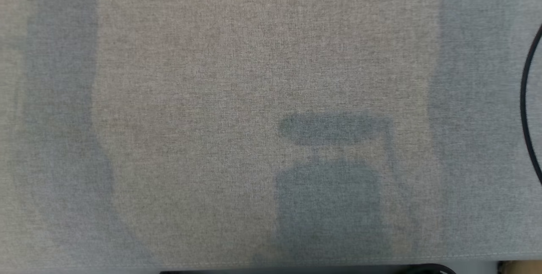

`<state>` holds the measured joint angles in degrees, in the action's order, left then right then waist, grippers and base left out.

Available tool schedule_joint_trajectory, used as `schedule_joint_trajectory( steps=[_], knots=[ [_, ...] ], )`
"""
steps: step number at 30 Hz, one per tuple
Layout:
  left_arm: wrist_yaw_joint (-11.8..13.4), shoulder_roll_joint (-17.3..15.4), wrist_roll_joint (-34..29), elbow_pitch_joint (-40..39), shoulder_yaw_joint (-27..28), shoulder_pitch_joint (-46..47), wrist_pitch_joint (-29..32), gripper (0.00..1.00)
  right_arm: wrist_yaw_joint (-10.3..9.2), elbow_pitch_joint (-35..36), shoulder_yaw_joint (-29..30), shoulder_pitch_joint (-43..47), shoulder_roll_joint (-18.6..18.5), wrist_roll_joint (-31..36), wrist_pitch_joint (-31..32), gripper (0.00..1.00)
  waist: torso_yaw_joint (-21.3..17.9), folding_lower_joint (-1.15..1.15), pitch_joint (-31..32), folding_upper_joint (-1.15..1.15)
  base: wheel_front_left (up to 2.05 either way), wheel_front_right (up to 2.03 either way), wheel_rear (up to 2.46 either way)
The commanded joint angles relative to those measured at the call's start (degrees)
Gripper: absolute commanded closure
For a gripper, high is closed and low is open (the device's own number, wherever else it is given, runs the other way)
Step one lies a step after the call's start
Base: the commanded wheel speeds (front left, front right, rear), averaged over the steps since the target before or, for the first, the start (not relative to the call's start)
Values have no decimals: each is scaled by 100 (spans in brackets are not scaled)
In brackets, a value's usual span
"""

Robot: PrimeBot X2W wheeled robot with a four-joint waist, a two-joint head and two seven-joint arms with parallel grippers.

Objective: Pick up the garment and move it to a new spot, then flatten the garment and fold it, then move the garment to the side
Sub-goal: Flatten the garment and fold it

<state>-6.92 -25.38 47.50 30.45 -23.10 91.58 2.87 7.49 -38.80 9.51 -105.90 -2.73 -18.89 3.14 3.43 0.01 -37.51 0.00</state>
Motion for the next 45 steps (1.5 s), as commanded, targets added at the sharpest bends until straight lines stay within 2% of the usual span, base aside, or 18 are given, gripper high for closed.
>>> schedule_joint_trajectory(
  steps=[1,5,8,10,14,17,19,20,24,29,34,40,45],
  knots=[
    [-34,67,-39,139,-84,21,-171,100,-1,-128,-89,16,-34,-144,-121,100,99,-1,-322,0,0,0,0],
    [-63,-19,86,344,-546,-286,-840,100,0,-295,-524,479,-28,-638,-419,100,-9,-1,-310,0,0,0,0],
    [-63,-313,491,119,-1016,-894,-1201,100,0,62,-776,1363,-31,-1062,-472,100,-109,-1,-138,0,0,0,0],
    [-64,-655,711,-158,-1393,-1458,-1382,100,0,473,-887,2210,-39,-1307,-395,100,-184,-1,39,0,0,0,0],
    [-65,-1374,1116,-817,-2028,-2799,-1654,100,0,1628,-970,4264,-293,-1749,-115,100,-309,-1,445,0,0,0,0],
    [-63,-1803,1427,-1361,-2137,-3785,-1782,100,0,2687,-818,5842,-419,-2009,162,100,-354,-1,753,0,0,0,0],
    [-55,-1973,1477,-1672,-2094,-4381,-1805,100,-2,3336,-598,6818,-401,-2170,344,100,-360,-1,961,0,0,0,0],
    [-51,-1982,1384,-1956,-1840,-4931,-1817,100,-3,3944,-410,7689,-320,-2223,517,100,-366,-1,1169,0,0,0,0],
    [162,-1751,1182,-2456,-1314,-6213,-1809,100,-4,4800,-304,9103,-156,-2256,759,100,-430,-1,1614,0,0,0,0],
    [476,-1390,829,-3027,-783,-7928,-1808,100,-4,5158,-342,10532,-50,-2384,837,100,-586,-1,2022,0,0,0,0],
    [745,-860,691,-3648,-368,-9492,-1806,100,-4,5361,-289,11563,-31,-2424,763,100,-731,-1,2129,0,0,0,0],
    [821,-626,687,-4231,-281,-10311,-1805,100,-2,5545,-186,11838,-23,-2495,814,100,-726,-1,2010,0,0,0,0],
    [674,-816,860,-4459,-258,-10018,-1491,100,-1,5322,-171,11117,-21,-2474,1241,100,-683,-1,1792,0,0,0,0]
  ],
)
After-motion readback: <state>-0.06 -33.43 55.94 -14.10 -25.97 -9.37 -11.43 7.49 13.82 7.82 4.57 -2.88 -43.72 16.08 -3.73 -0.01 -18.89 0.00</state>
